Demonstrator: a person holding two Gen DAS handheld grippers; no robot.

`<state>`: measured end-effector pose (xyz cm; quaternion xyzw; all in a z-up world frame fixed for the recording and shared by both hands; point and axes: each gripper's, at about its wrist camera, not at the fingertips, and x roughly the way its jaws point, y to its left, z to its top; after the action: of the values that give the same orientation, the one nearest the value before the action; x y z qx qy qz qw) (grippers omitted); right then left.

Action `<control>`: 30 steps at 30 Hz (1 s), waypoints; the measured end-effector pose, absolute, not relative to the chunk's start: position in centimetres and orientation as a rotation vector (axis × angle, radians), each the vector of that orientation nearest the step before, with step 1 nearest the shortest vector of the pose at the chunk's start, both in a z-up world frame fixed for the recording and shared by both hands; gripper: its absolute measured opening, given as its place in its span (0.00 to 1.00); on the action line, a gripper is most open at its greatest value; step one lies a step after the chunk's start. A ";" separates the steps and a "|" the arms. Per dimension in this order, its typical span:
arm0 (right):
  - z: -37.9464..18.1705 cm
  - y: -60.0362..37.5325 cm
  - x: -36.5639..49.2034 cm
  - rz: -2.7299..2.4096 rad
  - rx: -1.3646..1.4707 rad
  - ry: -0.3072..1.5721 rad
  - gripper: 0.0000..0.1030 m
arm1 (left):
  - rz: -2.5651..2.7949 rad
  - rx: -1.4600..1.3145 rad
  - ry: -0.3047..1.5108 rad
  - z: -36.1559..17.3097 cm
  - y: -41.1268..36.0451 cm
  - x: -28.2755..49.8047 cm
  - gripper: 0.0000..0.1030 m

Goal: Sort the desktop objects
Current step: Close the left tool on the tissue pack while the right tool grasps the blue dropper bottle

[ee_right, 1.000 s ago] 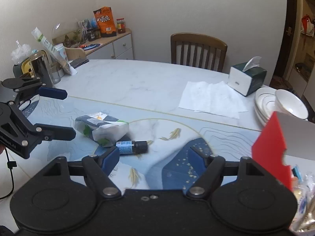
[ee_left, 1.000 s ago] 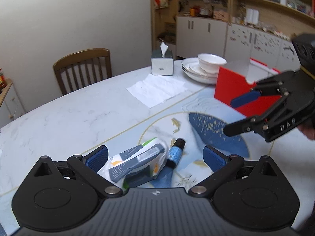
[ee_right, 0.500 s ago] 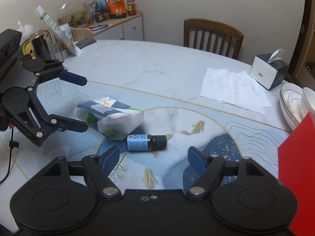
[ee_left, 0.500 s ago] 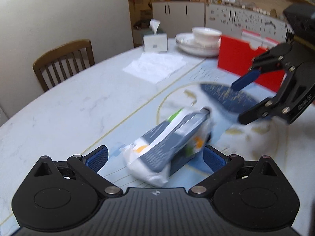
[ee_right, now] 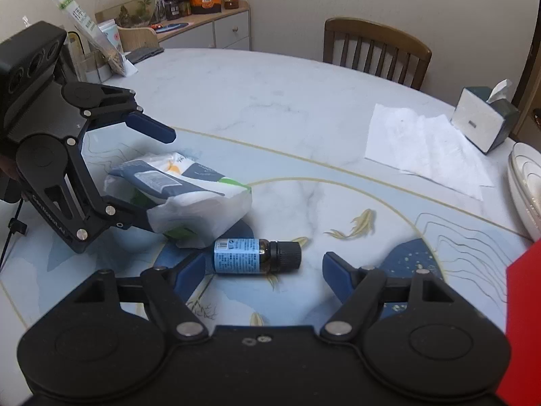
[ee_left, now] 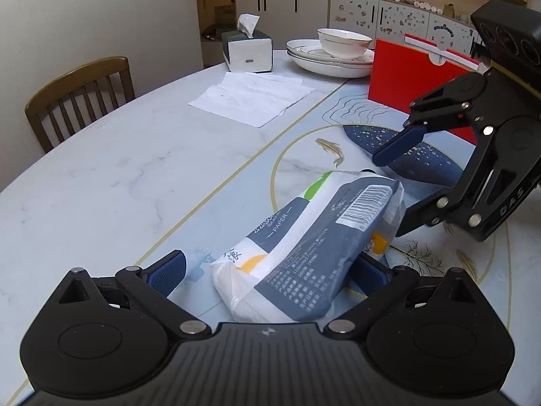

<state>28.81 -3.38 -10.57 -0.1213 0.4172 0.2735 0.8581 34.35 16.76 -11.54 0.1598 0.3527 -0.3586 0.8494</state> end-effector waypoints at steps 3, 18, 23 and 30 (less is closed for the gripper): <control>-11.1 -2.9 29.1 0.575 -0.258 0.882 0.74 | -0.769 0.327 0.748 -11.8 16.6 34.6 1.00; -11.7 -2.6 29.5 0.584 -0.264 0.900 0.72 | -0.834 0.263 0.774 -12.1 15.9 35.1 0.88; -11.7 -2.9 29.5 0.581 -0.272 0.899 0.68 | -0.836 0.255 0.786 -11.9 15.7 34.7 0.75; -11.4 -3.8 28.9 0.574 -0.277 0.909 0.59 | -0.812 0.264 0.807 -11.5 15.0 33.4 0.65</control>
<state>28.91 -3.75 -11.42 -0.1314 0.4317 0.2726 0.8498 33.36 15.03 -11.49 0.1246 0.3808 -0.3832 0.8322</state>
